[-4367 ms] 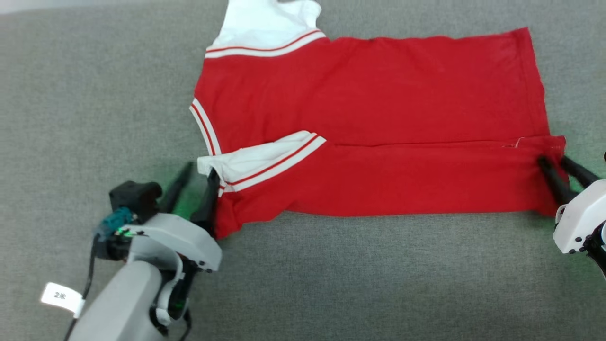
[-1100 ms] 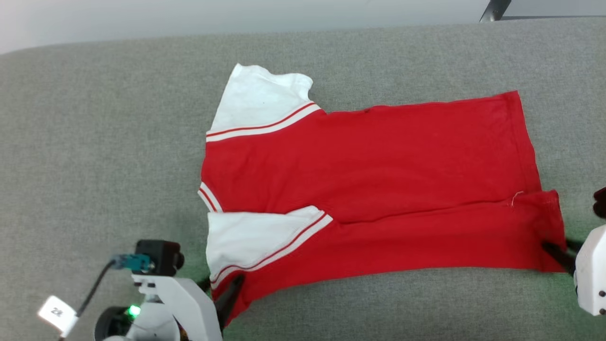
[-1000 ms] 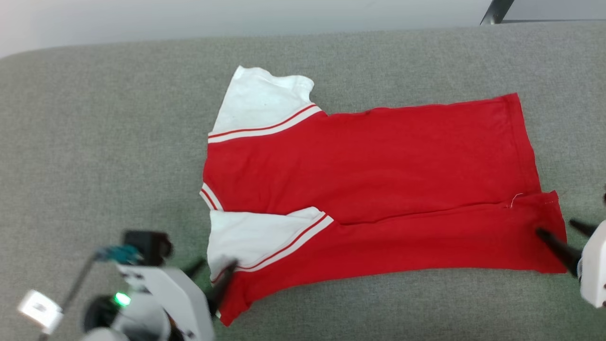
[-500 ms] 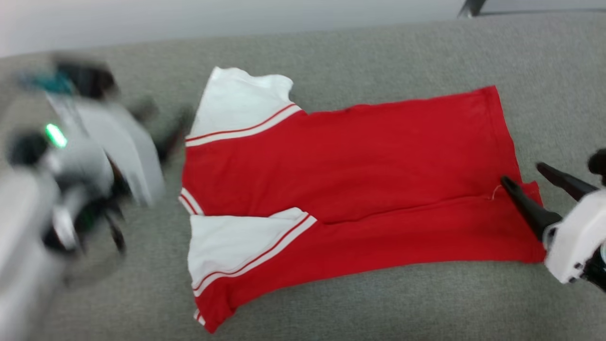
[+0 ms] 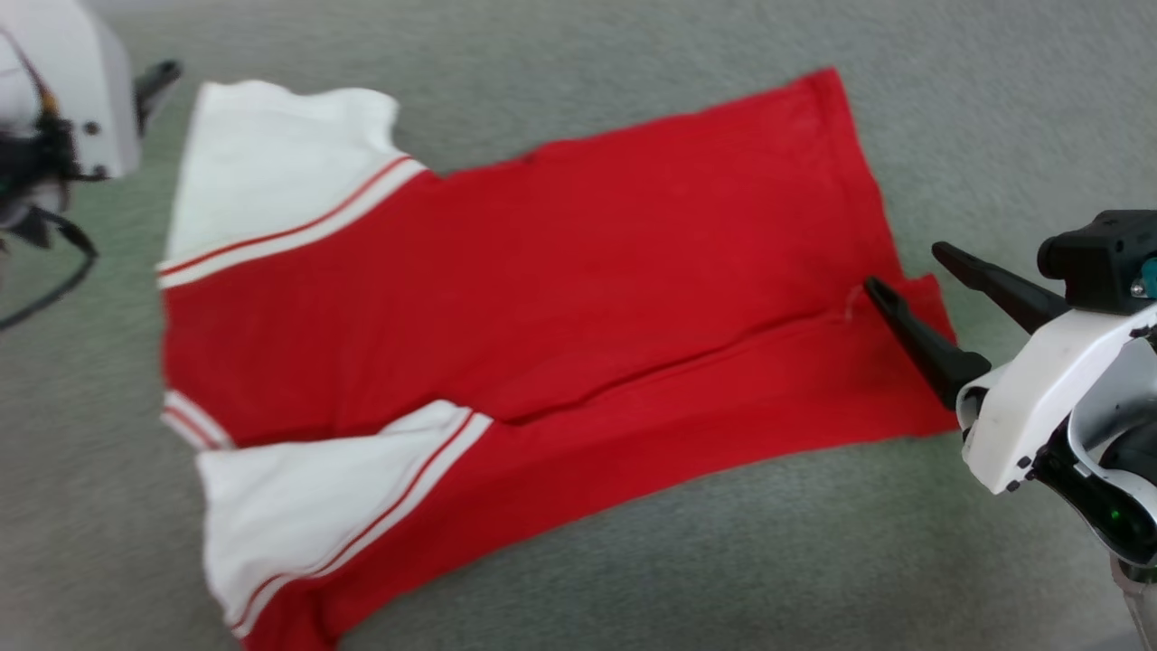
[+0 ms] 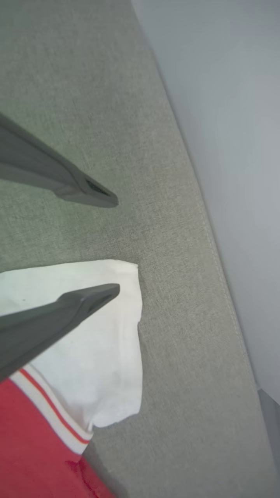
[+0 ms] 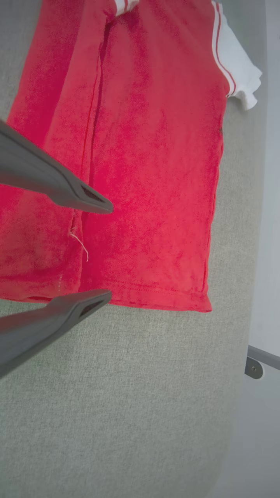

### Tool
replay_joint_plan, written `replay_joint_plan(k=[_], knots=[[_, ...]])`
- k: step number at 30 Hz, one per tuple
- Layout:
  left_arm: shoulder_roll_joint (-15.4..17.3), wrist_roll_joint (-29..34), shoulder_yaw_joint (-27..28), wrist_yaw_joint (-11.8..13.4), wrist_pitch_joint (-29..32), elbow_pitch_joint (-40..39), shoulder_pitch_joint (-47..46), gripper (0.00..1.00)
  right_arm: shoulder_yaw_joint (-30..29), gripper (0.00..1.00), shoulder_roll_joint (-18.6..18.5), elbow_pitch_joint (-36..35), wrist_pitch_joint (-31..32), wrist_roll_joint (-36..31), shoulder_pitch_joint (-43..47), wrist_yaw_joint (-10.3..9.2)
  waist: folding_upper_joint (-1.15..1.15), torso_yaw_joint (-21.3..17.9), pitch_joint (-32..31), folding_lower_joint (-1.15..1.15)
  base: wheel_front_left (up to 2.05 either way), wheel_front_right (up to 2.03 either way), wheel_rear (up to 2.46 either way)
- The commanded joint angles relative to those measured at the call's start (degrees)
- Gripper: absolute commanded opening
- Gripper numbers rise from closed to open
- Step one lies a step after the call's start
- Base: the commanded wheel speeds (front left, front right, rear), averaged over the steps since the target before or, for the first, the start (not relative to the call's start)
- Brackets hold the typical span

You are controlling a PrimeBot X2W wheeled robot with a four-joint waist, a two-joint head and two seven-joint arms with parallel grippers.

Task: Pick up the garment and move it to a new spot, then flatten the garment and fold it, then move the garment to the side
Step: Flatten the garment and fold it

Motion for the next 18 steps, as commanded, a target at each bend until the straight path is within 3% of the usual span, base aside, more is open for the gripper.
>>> replay_joint_plan(k=[1, 7, 15, 16, 18], knots=[[-0.1, -0.76, -0.03, -0.5, 1.29, 1.84, -1.09, 1.0, 0.25, 1.0, 0.24, 0.26, -0.53, 0.4, -1.01, -0.09, 0.0, -5.04, 4.77, 0.0, 0.0, 0.0, 0.0], [-0.99, -4.84, -0.88, -2.32, 9.12, 9.74, -1.38, 1.0, 0.82, 1.0, -0.22, 1.26, -1.59, 0.65, -1.21, -0.09, 0.0, -6.11, 5.39, 0.0, 0.0, 0.0, 0.0], [-4.15, -9.62, -2.13, -3.09, 14.91, 12.27, 1.04, 1.0, 0.41, 1.0, -0.37, 2.29, -1.51, 0.62, -1.84, -0.09, 0.0, -5.43, 5.61, 0.0, 0.0, 0.0, 0.0], [-4.3, -9.92, -2.34, -3.09, 15.09, 12.06, 1.06, 0.74, 0.41, 1.0, -0.39, 2.41, -1.47, 0.63, -2.07, -0.09, 0.0, -5.28, 5.62, 0.0, 0.0, 0.0, 0.0], [-5.22, -10.81, -2.81, -3.16, 15.45, 11.16, 2.0, 0.0, 0.43, 1.0, -0.65, 2.57, -1.22, 0.67, -2.38, -0.09, 0.0, -4.94, 5.52, 0.0, 0.0, 0.0, 0.0]])
